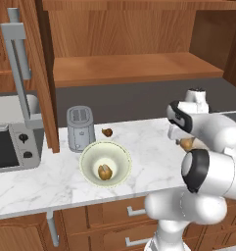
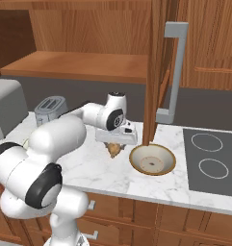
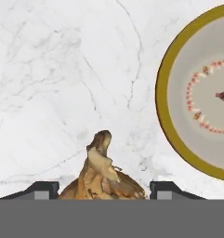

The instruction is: Pick both bowls and place them on the counter. Then place the onion in one bowl and place the hotdog bun in the other bowl.

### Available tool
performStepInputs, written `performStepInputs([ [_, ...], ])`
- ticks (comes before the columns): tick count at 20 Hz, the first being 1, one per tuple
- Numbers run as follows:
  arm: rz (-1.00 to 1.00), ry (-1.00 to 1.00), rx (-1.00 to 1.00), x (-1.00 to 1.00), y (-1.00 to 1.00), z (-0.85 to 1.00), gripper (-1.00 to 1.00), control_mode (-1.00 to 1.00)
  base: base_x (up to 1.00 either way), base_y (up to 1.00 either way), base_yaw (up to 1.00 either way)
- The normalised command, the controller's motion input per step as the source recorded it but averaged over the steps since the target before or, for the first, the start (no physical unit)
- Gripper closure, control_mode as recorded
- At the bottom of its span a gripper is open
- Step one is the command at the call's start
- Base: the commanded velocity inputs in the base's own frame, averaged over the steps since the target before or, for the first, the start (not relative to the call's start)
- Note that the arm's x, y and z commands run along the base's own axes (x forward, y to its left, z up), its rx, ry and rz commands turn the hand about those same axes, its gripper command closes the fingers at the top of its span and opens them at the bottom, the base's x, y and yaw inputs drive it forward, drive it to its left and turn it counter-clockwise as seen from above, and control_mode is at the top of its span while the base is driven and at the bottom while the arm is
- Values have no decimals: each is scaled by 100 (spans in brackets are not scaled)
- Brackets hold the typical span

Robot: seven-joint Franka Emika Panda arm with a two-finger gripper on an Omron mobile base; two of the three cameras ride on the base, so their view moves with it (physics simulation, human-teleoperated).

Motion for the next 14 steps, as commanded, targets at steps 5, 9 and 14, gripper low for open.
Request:
performStepInputs([
  [5,-16,22,0,11,-56,26,100,-100,0,0,0],
  [9,-15,19,0,10,-59,7,100,-100,0,0,0],
  [14,-12,12,0,13,-58,-5,100,-100,0,0,0],
])
